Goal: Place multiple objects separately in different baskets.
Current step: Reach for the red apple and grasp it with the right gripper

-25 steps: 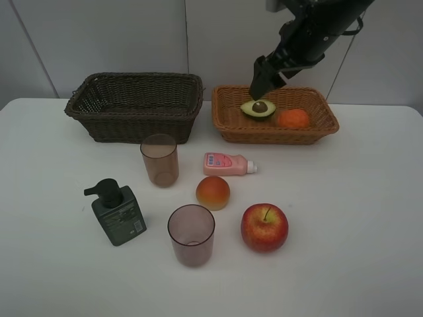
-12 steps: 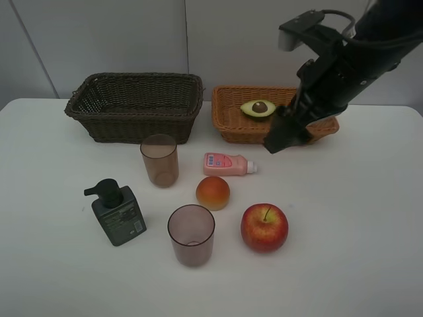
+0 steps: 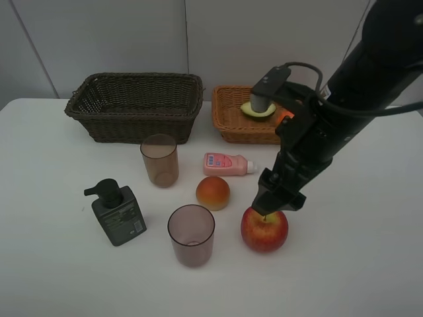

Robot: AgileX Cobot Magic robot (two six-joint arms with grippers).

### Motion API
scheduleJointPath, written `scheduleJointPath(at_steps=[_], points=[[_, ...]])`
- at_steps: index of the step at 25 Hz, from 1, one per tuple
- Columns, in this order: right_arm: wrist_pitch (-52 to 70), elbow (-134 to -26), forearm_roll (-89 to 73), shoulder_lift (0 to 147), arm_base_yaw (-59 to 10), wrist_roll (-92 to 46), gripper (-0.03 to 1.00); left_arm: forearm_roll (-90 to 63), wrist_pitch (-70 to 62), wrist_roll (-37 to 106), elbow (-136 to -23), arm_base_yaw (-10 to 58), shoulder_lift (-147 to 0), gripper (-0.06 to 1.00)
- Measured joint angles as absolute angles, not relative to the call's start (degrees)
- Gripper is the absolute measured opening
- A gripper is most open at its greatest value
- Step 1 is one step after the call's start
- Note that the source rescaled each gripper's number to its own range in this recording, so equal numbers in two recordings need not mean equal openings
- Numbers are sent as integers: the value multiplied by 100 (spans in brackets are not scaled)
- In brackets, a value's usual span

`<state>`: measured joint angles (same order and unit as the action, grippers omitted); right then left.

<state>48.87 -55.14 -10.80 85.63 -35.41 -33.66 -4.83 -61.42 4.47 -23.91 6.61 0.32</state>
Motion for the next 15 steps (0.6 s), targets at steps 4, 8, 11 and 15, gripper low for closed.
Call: scheduleJointPath(at_steps=[4,8,11,15], points=[[4786,-5514,-1135,8753,-3612,-3366,100,-483,-6142,447,-2391,661,32,93],[4737,-5514,-1175,9073,-3701,-3366,100,-483,-6142,447,-2391,661,32,93],[4631,-5514,-1193,9286,-3737,-3361,100,-483,-6142,447,-2391,661,32,93],[4517,-5514,-1182,9427,-3737,-3361,100,-483,-6142,447,-2391,661,32,93]])
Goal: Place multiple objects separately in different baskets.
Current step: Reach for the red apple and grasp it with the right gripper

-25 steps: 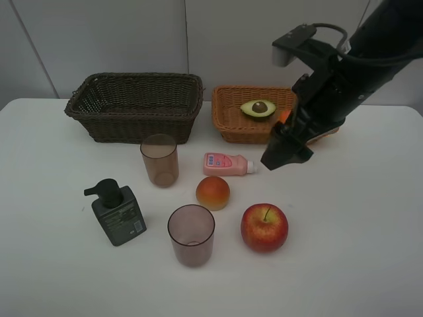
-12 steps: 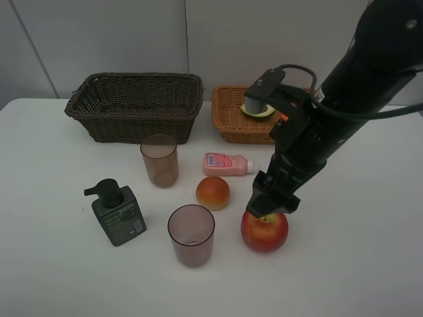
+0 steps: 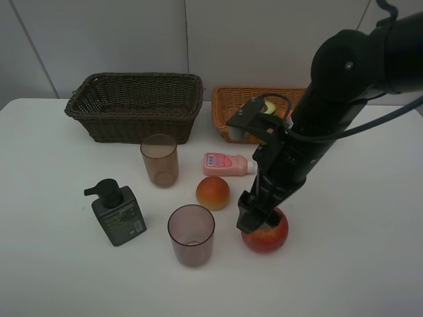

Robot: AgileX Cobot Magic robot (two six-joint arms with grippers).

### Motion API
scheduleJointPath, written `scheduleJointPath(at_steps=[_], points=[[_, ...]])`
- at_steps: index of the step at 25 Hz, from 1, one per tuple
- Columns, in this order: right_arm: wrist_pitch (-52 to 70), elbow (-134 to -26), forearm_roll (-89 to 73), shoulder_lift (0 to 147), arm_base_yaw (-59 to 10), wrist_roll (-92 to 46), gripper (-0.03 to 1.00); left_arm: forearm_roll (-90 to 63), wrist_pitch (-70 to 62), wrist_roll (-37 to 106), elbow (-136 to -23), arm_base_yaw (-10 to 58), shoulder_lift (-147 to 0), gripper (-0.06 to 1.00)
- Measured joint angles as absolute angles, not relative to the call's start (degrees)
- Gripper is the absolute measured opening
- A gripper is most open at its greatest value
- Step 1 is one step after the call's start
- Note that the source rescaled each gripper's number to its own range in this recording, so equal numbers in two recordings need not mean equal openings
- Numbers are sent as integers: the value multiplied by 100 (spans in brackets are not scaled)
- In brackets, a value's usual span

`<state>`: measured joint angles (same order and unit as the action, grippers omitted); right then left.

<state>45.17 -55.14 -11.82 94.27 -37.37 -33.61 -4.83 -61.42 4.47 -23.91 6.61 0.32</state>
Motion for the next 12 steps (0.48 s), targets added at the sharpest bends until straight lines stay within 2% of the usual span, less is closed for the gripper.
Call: scheduleJointPath(at_steps=[12], points=[[4400,-5514,-694,9451,-3737,-3361,100,-483,-6142,447,-2391,661,32,93]])
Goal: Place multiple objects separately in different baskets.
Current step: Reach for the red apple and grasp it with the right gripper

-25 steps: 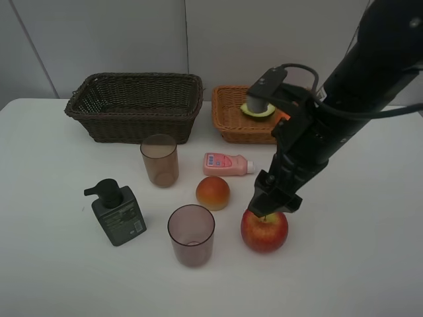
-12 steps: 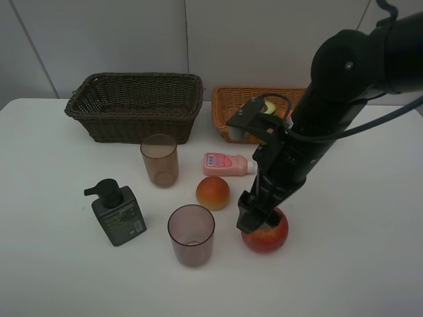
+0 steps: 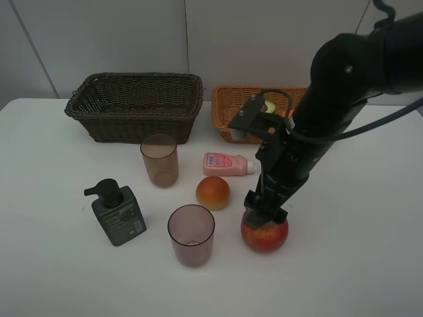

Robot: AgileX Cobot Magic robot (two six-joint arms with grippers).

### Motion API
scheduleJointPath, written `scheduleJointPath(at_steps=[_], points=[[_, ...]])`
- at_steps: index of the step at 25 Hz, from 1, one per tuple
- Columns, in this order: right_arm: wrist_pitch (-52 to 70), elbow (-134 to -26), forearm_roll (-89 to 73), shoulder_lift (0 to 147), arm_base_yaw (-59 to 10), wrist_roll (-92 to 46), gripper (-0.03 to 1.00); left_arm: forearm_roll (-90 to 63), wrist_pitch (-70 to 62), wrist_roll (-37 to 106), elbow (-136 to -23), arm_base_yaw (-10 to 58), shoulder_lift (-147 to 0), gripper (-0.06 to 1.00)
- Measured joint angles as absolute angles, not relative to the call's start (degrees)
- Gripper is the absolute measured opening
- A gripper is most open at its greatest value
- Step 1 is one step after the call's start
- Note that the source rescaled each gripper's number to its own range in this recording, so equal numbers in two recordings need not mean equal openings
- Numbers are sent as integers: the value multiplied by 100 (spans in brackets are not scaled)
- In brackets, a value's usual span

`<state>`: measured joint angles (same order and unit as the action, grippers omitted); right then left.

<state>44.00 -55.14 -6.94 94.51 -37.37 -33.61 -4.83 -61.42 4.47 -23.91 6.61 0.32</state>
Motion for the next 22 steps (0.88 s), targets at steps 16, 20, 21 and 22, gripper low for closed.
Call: scheduleJointPath(at_steps=[16,20,21,22], points=[[3918,-5143,-669,9461,-3737,-3283,100,-483,-6142,447,-2391,661,32,93],[3898,-5115,-669,9629,-3737,-3273,100,-483,-6142,447,-2391,661,32,93],[3891,-5115,-669,9678,-3737,-3267,100,-483,-6142,447,-2391,661,32,93],[3891,-5115,-669,9721,-3737,-3268,100,-483,-6142,447,-2391,661,32,93]])
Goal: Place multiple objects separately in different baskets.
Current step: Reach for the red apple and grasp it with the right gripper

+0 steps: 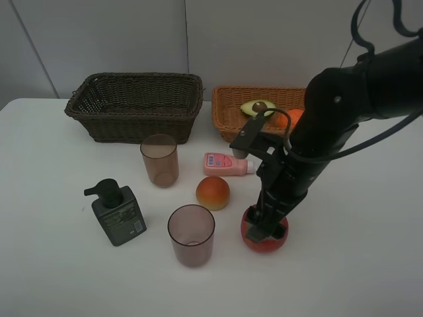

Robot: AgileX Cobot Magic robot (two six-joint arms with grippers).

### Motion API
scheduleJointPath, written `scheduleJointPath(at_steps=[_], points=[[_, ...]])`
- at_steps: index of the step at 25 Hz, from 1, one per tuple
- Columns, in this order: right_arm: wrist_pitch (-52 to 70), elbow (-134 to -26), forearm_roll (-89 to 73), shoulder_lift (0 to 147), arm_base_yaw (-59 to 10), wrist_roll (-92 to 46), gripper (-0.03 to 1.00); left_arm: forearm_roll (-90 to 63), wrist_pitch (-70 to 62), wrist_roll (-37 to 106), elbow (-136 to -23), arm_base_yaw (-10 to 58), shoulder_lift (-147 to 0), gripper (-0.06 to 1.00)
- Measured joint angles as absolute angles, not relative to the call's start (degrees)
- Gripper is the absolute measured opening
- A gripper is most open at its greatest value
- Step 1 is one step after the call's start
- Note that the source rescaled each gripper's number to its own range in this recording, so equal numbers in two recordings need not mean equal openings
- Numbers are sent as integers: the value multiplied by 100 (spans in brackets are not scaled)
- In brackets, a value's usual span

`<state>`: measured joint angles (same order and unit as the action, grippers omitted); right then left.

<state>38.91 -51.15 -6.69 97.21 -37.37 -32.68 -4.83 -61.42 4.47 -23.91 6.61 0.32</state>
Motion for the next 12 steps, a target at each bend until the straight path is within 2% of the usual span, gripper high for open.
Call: scheduleJointPath(at_steps=[12], points=[[3879,-5096,-675,9923,-3737,-3261,100,-483,-6142,447,-2391,661,32,93]])
